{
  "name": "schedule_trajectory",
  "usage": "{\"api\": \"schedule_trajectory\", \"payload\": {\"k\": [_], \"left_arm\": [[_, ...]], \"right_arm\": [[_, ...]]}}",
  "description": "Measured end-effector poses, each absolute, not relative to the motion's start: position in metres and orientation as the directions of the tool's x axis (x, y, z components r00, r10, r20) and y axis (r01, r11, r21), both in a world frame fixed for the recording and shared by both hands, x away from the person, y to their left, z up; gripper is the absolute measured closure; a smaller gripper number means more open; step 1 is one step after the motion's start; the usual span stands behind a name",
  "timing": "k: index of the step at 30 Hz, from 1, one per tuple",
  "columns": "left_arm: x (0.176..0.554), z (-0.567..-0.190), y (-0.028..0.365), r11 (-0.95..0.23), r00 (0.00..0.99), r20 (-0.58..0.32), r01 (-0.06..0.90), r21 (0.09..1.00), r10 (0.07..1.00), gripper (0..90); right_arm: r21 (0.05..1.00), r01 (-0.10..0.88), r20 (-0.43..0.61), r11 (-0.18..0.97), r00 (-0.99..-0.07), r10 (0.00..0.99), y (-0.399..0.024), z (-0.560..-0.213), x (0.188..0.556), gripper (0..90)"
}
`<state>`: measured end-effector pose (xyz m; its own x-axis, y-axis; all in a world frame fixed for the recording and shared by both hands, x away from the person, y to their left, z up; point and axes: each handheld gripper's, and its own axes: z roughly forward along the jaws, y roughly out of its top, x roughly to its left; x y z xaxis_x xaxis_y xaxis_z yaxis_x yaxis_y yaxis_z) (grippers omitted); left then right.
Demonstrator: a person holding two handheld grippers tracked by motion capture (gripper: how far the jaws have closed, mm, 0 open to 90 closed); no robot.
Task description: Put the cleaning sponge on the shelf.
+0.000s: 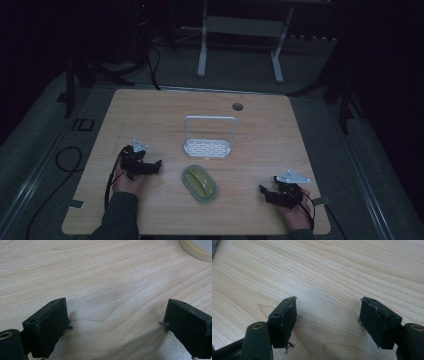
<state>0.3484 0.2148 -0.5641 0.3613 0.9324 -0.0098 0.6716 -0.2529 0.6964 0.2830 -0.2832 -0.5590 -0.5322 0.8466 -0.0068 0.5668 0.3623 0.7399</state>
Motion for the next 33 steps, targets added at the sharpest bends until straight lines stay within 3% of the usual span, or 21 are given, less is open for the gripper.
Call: {"api": "schedule_trajectory", "payload": {"k": [15, 21, 28, 30, 33], "left_arm": [[0.349, -0.564, 0.214, -0.246, 0.353, -0.011, 0.674, 0.696, 0.936, 5.7], [0.349, -0.564, 0.214, -0.246, 0.352, -0.011, 0.674, 0.696, 0.936, 5.7], [0.349, -0.564, 0.214, -0.245, 0.352, -0.011, 0.674, 0.697, 0.936, 5.7], [0.349, -0.564, 0.214, -0.245, 0.352, -0.011, 0.674, 0.696, 0.936, 5.7], [0.349, -0.564, 0.214, -0.245, 0.351, -0.011, 0.674, 0.696, 0.936, 5.7]], "right_arm": [[0.741, 0.573, -0.006, 0.35, -0.515, 0.857, -0.284, -0.559, 0.282, 31.7], [0.736, 0.599, 0.02, 0.315, -0.485, 0.874, -0.284, -0.552, 0.281, 41.8], [0.749, 0.589, 0.033, 0.302, -0.488, 0.872, -0.279, -0.54, 0.276, 44.8], [0.74, 0.588, 0.001, 0.327, -0.488, 0.873, -0.274, -0.535, 0.274, 52.3], [0.731, 0.576, -0.049, 0.365, -0.49, 0.87, -0.268, -0.53, 0.271, 56.6]]}}
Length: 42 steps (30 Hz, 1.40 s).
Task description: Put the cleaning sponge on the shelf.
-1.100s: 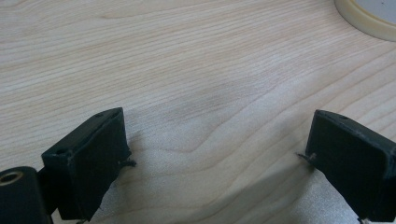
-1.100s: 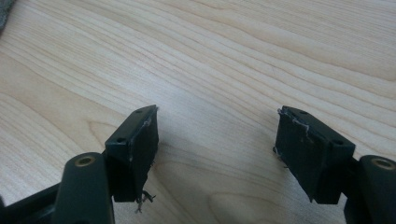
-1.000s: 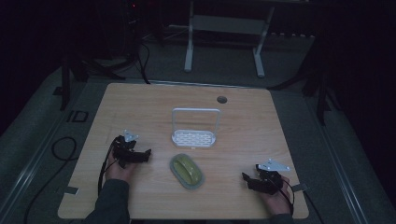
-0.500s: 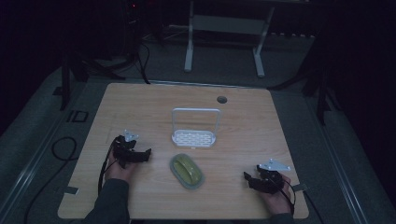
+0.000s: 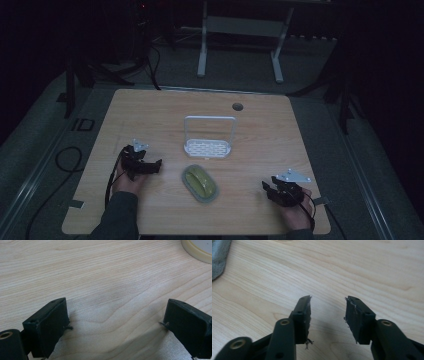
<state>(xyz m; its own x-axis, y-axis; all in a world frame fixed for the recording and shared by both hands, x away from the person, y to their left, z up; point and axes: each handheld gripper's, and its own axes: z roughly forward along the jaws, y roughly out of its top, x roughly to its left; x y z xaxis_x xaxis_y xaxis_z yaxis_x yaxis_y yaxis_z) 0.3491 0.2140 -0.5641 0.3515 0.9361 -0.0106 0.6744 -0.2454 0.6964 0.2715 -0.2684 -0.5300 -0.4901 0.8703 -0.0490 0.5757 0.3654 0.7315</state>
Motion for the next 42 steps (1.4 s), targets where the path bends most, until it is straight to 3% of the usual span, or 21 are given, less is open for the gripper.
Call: {"api": "schedule_trajectory", "payload": {"k": [10, 19, 28, 38, 42], "left_arm": [[0.349, -0.564, 0.214, -0.245, 0.351, -0.011, 0.674, 0.697, 0.936, 5.8], [0.349, -0.564, 0.214, -0.243, 0.349, -0.011, 0.675, 0.697, 0.937, 5.9], [0.349, -0.564, 0.214, -0.243, 0.349, -0.011, 0.675, 0.697, 0.937, 5.9], [0.349, -0.564, 0.214, -0.244, 0.349, -0.011, 0.675, 0.697, 0.937, 6.0], [0.349, -0.564, 0.214, -0.243, 0.349, -0.011, 0.675, 0.697, 0.937, 6.0]], "right_arm": [[0.77, 0.494, -0.065, 0.405, -0.57, 0.819, -0.242, -0.509, 0.265, 68.8], [0.773, 0.488, -0.051, 0.406, -0.59, 0.806, -0.22, -0.505, 0.269, 73.0], [0.779, 0.464, -0.052, 0.422, -0.623, 0.781, -0.198, -0.5, 0.266, 89.0], [0.782, 0.441, -0.05, 0.441, -0.661, 0.749, -0.179, -0.496, 0.261, 90.0], [0.786, 0.432, -0.04, 0.443, -0.679, 0.733, -0.169, -0.495, 0.26, 85.8]]}}
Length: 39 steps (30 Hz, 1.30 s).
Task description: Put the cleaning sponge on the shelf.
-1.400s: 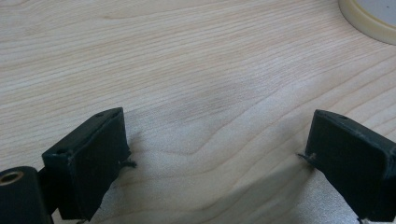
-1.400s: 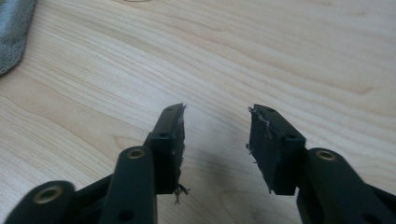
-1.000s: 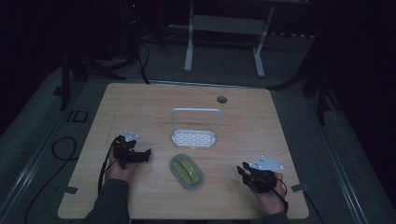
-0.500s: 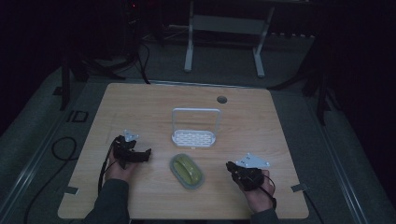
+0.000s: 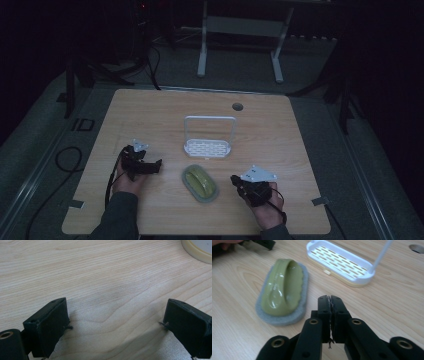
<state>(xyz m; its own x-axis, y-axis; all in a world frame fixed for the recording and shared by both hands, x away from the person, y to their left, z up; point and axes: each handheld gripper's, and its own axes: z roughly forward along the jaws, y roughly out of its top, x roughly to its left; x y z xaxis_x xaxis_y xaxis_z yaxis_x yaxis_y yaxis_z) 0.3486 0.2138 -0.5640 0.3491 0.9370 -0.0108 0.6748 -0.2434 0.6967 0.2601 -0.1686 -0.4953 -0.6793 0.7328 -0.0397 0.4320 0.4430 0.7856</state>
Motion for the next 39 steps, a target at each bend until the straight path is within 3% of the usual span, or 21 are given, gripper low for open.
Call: {"api": "schedule_trajectory", "payload": {"k": [21, 39], "left_arm": [[0.349, -0.564, 0.214, -0.243, 0.349, -0.011, 0.675, 0.697, 0.937, 6.0], [0.349, -0.564, 0.214, -0.243, 0.349, -0.011, 0.675, 0.697, 0.937, 6.0]], "right_arm": [[0.782, 0.423, 0.012, 0.458, -0.744, 0.668, -0.131, -0.502, 0.255, 70.3], [0.769, 0.419, 0.016, 0.482, -0.767, 0.641, -0.101, -0.504, 0.265, 65.1]]}}
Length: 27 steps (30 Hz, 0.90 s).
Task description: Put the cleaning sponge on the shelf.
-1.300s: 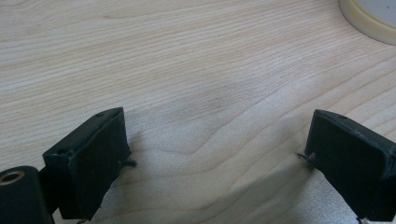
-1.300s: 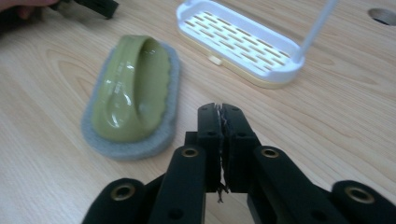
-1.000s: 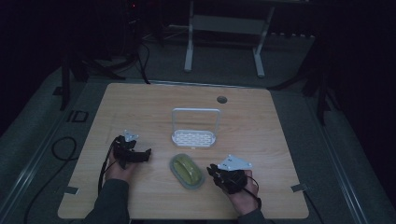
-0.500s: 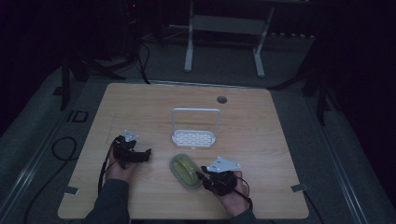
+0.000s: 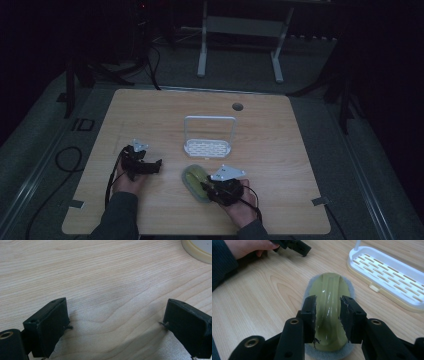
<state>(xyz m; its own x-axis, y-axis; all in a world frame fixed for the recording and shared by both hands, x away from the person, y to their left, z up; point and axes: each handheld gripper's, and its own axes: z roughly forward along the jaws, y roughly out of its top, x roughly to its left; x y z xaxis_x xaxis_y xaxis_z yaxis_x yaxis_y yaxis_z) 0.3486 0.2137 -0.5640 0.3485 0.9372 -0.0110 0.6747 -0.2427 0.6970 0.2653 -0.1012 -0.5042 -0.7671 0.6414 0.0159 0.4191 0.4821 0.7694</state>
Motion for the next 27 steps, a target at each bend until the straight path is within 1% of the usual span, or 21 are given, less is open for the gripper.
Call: {"api": "schedule_trajectory", "payload": {"k": [8, 15, 27], "left_arm": [[0.349, -0.564, 0.214, -0.243, 0.349, -0.011, 0.675, 0.697, 0.937, 6.0], [0.349, -0.564, 0.214, -0.243, 0.348, -0.011, 0.675, 0.697, 0.937, 6.0], [0.349, -0.564, 0.214, -0.243, 0.348, -0.011, 0.675, 0.697, 0.937, 6.0]], "right_arm": [[0.766, 0.415, 0.005, 0.491, -0.767, 0.642, -0.093, -0.502, 0.27, 65.0], [0.748, 0.442, 0.02, 0.495, -0.76, 0.649, -0.087, -0.508, 0.277, 63.3], [0.72, 0.468, 0.029, 0.512, -0.757, 0.653, -0.079, -0.511, 0.287, 63.4]]}}
